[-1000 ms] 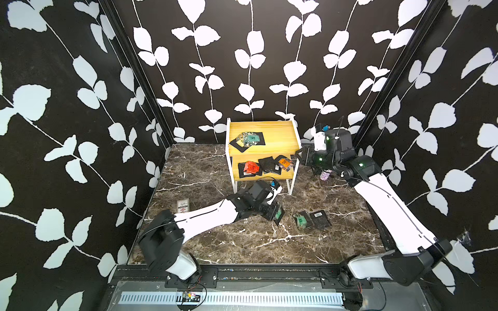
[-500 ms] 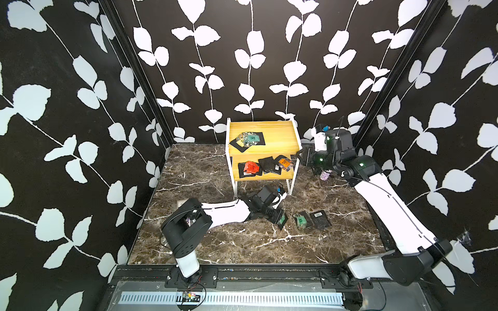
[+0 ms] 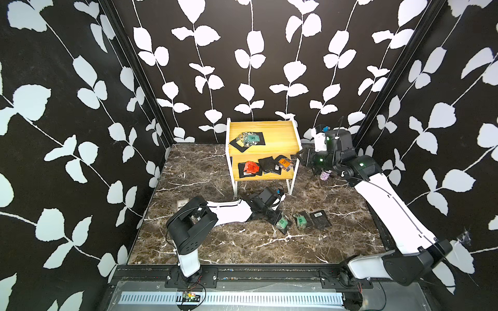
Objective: Remove the tea bags from the shelf
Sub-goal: Place the tea bag at the center of the board.
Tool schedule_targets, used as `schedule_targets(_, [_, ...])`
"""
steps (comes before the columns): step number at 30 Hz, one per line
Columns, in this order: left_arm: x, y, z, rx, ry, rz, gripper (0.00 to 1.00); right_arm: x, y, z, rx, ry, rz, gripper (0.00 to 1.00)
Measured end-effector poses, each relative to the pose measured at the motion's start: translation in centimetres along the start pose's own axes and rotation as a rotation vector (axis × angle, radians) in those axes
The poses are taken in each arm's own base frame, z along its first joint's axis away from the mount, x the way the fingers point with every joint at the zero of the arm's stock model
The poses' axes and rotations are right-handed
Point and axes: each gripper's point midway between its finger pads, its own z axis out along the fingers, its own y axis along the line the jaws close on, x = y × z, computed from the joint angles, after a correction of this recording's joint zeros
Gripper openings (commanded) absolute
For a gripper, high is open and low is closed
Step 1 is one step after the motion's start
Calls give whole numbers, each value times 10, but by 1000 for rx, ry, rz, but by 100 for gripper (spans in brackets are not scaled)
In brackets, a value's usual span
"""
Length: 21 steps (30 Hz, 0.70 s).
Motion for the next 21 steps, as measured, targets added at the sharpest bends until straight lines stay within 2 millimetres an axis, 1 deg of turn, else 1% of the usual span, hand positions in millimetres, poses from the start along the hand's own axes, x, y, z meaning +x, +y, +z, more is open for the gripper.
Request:
schedule_targets(2, [2,4,-1,-21,7,9,29,0,0,0,1,0,0,47])
schedule_targets(7, [6,11,-11,-68,11,29,29,0,0,0,0,-1,1,47])
schedule_targets(10, [8,13,-18,-87,15,33,30,0,0,0,0,-1,0,47])
schedule_targets(13, [8,13,-29,-99,9,36,33,0,0,0,0,-1,1,47])
schedule_targets(17, [-1,9,-56,-108,-33,41,35,0,0,0,-2,0,1,47])
schedule_targets(21, [-16,1,-91,-111,-100,42,37,0,0,0,-4,1,1,47])
